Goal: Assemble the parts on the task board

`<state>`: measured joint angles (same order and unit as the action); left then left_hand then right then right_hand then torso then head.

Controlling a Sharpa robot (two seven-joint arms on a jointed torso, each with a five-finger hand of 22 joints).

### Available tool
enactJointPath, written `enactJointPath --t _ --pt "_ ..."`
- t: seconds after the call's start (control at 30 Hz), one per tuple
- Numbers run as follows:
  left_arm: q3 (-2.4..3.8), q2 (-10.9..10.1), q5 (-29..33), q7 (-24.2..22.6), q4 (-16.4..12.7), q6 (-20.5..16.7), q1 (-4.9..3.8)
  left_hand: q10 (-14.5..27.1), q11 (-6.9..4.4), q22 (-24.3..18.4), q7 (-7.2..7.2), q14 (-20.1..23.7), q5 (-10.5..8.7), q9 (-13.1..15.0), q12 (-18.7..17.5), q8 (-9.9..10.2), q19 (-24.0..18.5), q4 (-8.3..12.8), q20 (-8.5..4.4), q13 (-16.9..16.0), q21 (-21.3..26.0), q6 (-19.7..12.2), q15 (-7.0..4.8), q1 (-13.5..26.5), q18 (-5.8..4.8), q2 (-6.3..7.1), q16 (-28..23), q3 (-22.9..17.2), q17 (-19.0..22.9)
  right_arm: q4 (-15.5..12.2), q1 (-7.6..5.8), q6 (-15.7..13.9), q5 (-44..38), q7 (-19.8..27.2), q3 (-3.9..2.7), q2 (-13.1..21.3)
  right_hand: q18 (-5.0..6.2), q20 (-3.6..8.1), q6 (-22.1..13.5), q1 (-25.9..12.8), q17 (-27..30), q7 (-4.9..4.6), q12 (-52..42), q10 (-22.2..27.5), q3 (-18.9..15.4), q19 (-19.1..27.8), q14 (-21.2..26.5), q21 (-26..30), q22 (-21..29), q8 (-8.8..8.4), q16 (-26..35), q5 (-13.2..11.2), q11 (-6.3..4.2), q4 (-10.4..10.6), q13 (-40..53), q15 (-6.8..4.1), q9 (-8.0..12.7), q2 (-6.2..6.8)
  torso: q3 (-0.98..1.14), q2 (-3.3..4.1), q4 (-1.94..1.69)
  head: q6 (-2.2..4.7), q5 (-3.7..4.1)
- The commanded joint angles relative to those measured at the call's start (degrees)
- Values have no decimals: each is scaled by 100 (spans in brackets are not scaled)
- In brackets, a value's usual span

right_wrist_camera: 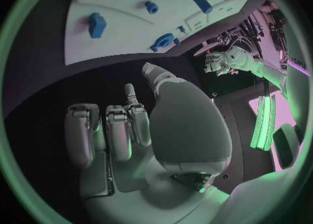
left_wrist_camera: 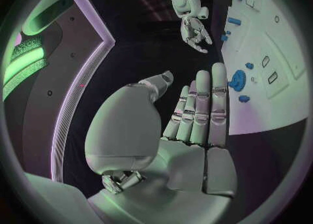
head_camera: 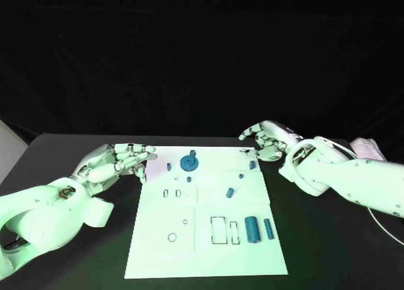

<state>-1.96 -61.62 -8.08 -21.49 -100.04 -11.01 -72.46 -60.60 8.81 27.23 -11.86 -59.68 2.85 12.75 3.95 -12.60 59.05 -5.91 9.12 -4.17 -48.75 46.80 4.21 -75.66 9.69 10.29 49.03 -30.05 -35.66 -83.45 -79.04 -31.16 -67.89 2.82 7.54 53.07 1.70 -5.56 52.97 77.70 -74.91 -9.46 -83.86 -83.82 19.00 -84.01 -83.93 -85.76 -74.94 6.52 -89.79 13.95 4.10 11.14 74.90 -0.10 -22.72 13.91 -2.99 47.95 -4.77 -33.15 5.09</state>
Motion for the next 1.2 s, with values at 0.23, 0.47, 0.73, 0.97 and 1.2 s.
enactJointPath --t 0.23,0.47,0.73,0.97,1.2 --pt "1 69 -34 -56 93 154 -2 30 -10 8 -65 53 -3 8 -9 24 -41 35 17 -5 -24 -33 0 -16 80 -42 17 -8 6 355 86 732 716 922 28 346 -29 -53 -107 184 -1509 2 69 42 -65 -346 -607 41 -1033 -52 -21 -95 51 -109 876 38 30 47 85 -11 33 -7 -10" --pt "1 88 -57 -57 158 170 -1 30 -10 8 -65 53 -3 8 -9 24 -41 35 17 -5 -24 -33 0 -16 80 -42 17 -8 6 458 182 853 624 931 46 416 -30 -56 -128 217 -1509 -3 70 44 -97 -347 -607 40 -1036 -62 -21 -71 55 -123 876 43 38 50 114 -3 19 -46 11" --pt "1 92 -72 -57 194 183 0 30 -10 8 -65 53 -3 8 -9 24 -41 35 17 -5 -24 -33 0 -16 80 -42 17 -8 6 623 344 878 611 816 55 285 -37 -60 -108 221 -1509 -4 39 13 -128 -361 -607 17 -1061 -49 -21 15 57 -109 905 45 40 25 108 4 27 -75 6" --pt "1 92 -81 -52 205 203 1 30 -10 8 -65 53 -3 8 -9 24 -41 35 17 -5 -24 -33 0 -16 80 -42 17 -8 6 699 469 892 707 745 57 137 -45 -60 -84 192 -1509 -2 13 -14 -165 -378 -607 -9 -1088 -34 -21 76 56 -80 927 45 39 17 101 -2 12 -114 3" --pt "0 84 -83 -47 215 204 1 30 -10 8 -65 53 -3 8 -9 24 -41 35 17 -5 -24 -33 0 -16 80 -42 17 -8 6 679 503 869 719 708 57 86 -48 -59 -56 185 -1509 3 0 -28 -169 -383 -607 -19 -1098 -17 -21 98 51 -67 939 43 36 2 97 -9 25 -132 4"
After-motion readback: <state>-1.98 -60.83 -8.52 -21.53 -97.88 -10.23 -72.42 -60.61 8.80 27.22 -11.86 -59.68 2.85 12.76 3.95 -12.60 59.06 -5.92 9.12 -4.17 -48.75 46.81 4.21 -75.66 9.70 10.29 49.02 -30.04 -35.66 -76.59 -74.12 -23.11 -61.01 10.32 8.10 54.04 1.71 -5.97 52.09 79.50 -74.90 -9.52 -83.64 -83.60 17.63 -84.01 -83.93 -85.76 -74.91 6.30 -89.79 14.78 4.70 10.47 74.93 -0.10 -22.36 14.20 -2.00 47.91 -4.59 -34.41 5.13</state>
